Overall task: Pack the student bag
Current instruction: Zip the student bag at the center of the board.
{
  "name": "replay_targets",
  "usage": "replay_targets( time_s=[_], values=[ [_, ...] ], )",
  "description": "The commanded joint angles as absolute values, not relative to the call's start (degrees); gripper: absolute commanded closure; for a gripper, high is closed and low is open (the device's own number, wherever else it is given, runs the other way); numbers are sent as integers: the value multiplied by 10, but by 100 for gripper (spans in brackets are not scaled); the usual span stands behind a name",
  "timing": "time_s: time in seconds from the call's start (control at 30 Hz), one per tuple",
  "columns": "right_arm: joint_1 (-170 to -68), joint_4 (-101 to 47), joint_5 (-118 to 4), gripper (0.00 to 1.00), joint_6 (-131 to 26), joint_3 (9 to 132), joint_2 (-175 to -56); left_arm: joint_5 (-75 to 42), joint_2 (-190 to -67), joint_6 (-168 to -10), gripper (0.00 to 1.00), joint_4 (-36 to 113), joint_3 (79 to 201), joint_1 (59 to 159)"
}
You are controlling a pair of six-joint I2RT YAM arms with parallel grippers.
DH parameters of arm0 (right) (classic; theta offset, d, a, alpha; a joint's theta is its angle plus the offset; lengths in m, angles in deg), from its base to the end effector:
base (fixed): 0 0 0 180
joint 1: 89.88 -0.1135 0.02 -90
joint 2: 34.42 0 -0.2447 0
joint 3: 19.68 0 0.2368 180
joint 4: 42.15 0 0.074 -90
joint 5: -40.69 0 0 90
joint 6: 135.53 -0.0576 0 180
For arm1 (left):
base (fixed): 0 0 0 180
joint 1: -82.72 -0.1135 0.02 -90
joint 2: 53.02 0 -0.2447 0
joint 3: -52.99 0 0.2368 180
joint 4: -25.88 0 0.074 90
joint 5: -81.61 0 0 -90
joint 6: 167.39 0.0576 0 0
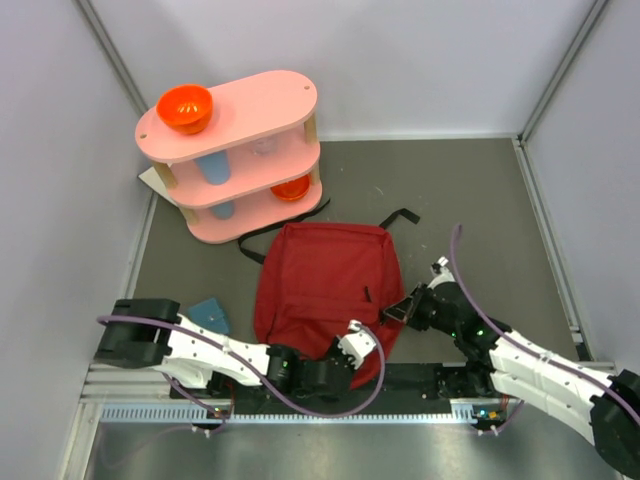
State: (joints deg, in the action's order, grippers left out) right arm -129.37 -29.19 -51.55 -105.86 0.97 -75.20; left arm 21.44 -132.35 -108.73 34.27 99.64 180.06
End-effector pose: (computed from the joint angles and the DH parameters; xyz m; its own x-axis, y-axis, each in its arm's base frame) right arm 0.1277 0.1081 0.1200 -0.7827 0.4801 -0.3962 0.0390 0.6731 0.7385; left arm -0.0058 -0.2689 0.1447 -0.4007 0.4207 -0.8139 0.8194 0.5619 -0.1130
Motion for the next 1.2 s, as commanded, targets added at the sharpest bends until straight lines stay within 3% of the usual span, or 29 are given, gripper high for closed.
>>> replay_targets(
  time_s=[0.0,0.13,0.43,0.63,0.77,0.8,0.83,0.87,0.9,0.93,0.97,1.03,1.1,1.17],
  values=[
    [-1244,-368,-329,100,-1034,25,-763,143,-1253,-1093,100,442,980,1849],
    [-1244,-393,-363,100,-1034,24,-777,164,-1225,-1086,100,451,976,1849],
    [-1216,-303,-324,100,-985,57,-735,190,-1257,-1082,100,437,986,1848],
    [-1166,-240,-323,100,-940,134,-784,92,-1337,-1024,100,365,1052,1735],
    [-1110,-253,-406,100,-895,184,-868,26,-1332,-1015,98,307,1026,1596],
    [-1106,-252,-408,97,-889,192,-882,13,-1330,-1008,97,305,1024,1571],
    [-1106,-254,-408,86,-884,198,-893,-1,-1329,-998,96,302,1024,1551],
    [-1104,-254,-417,80,-872,211,-910,-13,-1329,-982,94,312,1027,1522],
    [-1101,-252,-421,73,-866,218,-917,-18,-1331,-955,84,334,1034,1515],
    [-1094,-245,-420,46,-862,226,-921,-24,-1332,-945,76,354,1053,1511],
    [-1087,-238,-424,38,-856,236,-923,-32,-1328,-938,63,372,1057,1511],
    [-1071,-226,-432,32,-856,243,-915,-70,-1318,-935,39,403,1060,1511],
    [-1061,-225,-445,29,-853,244,-889,-135,-1281,-953,33,435,1050,1513],
    [-1060,-223,-487,27,-848,244,-877,-156,-1219,-979,18,460,1042,1521]
  ],
)
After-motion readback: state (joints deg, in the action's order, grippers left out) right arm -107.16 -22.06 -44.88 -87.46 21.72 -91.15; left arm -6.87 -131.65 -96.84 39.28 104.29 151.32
